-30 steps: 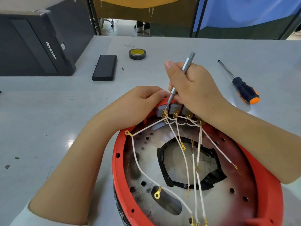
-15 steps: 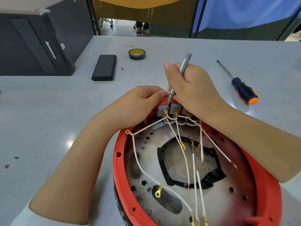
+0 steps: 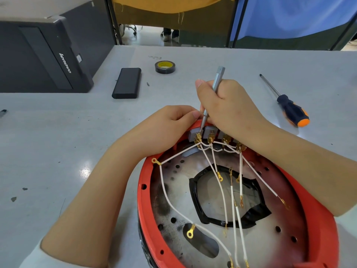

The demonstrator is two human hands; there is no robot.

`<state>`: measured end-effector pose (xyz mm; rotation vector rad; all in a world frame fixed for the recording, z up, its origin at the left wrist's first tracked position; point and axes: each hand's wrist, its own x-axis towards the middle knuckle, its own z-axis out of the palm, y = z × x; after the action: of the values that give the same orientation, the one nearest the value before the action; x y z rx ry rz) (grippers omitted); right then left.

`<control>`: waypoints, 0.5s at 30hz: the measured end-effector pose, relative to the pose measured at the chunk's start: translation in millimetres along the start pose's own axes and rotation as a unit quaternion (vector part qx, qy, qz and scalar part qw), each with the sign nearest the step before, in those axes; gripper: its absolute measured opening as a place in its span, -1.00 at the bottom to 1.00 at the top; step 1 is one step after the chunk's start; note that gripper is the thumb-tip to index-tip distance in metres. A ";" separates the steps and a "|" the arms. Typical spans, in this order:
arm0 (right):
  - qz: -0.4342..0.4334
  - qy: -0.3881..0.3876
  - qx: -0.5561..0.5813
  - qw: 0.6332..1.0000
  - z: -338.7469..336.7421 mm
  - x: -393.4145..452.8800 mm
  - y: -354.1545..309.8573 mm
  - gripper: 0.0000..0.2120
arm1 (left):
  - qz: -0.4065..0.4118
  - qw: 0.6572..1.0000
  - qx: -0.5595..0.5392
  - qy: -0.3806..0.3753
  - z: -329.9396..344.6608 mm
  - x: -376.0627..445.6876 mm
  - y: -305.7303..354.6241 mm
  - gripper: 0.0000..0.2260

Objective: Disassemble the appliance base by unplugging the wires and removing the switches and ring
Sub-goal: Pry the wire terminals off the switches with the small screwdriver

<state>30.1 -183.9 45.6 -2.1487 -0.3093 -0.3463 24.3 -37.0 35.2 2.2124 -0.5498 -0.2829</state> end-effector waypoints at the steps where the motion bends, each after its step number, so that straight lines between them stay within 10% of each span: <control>1: 0.001 0.001 0.008 1.000 -0.2 -0.5 0.7 -0.55 | 0.000 1.000 -0.002 0.001 0.1 0.3 -0.2 -0.68; 15: 0.035 -0.002 0.126 0.991 -11.1 -1.6 -6.2 -0.50 | 0.000 1.000 0.009 0.012 -0.7 1.8 -2.5 -0.71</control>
<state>25.0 -189.7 55.8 -1.9079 -0.2640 -0.2477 26.9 -36.0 33.7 2.2302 -0.5417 -0.2520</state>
